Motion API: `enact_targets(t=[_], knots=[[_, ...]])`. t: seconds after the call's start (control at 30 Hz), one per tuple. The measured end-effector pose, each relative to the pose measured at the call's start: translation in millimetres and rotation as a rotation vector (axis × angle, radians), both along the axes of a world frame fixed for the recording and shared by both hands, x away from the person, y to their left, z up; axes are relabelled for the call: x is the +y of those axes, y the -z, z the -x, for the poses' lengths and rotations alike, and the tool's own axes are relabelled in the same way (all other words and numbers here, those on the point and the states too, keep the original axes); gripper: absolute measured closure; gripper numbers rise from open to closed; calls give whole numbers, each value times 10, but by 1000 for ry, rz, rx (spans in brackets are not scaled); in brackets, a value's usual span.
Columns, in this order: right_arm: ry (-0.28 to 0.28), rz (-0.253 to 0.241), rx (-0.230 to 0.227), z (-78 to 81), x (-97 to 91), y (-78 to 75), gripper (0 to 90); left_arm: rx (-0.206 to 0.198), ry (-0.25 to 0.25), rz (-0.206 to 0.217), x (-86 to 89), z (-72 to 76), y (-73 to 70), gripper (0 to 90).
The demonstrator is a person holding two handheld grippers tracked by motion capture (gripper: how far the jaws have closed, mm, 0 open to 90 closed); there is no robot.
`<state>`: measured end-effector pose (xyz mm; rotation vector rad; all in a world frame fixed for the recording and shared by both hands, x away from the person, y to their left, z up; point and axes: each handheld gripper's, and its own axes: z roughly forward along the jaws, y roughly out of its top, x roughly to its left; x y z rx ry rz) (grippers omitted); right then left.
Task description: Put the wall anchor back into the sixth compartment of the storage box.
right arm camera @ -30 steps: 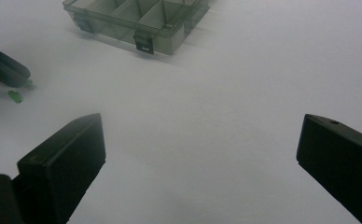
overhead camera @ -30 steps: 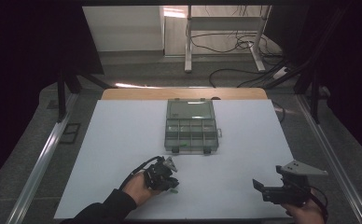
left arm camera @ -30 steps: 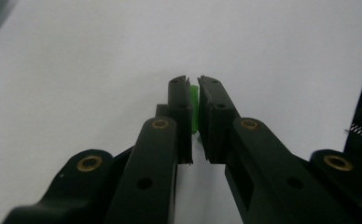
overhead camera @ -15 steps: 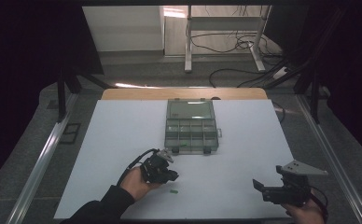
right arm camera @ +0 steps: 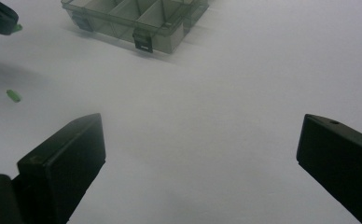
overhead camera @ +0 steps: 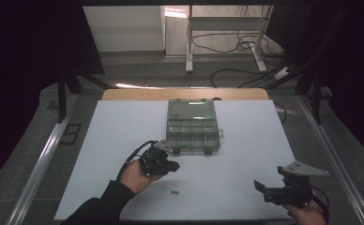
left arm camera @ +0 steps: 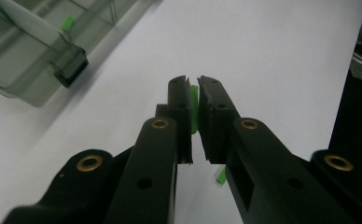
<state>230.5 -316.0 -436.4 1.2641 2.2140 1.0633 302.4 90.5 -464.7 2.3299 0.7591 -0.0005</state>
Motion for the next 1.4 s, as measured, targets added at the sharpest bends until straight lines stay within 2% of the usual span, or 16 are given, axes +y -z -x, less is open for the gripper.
enact_targets(t=[0.03, 0.1, 0.37, 0.4, 0.53, 0.73, 1.13, 1.4], knots=[[0, 0, 0, 0, 0, 0, 13, -6, 8, -7, 13, -13, -17, 840], [1, 1, 1, -1, 1, 0, 12, -6, -9, 6, 17, -22, -38, 840], [3, 2, 3, -4, -1, 1, 12, -27, -33, 9, 48, -63, -136, 838], [2, 2, 2, -3, -2, 0, 12, -36, -26, 0, 55, -74, -156, 838], [3, 0, 3, -5, -3, 1, 12, -62, -46, 7, 54, -111, -225, 836], [4, 1, 5, -8, -2, 2, 12, -80, -58, 9, 46, -185, -292, 836], [5, 0, 6, -9, -4, 3, 12, -117, -64, 19, -29, -388, -430, 836], [6, -2, 6, -9, -6, 3, 12, -115, -82, 49, -72, -546, -476, 836]])
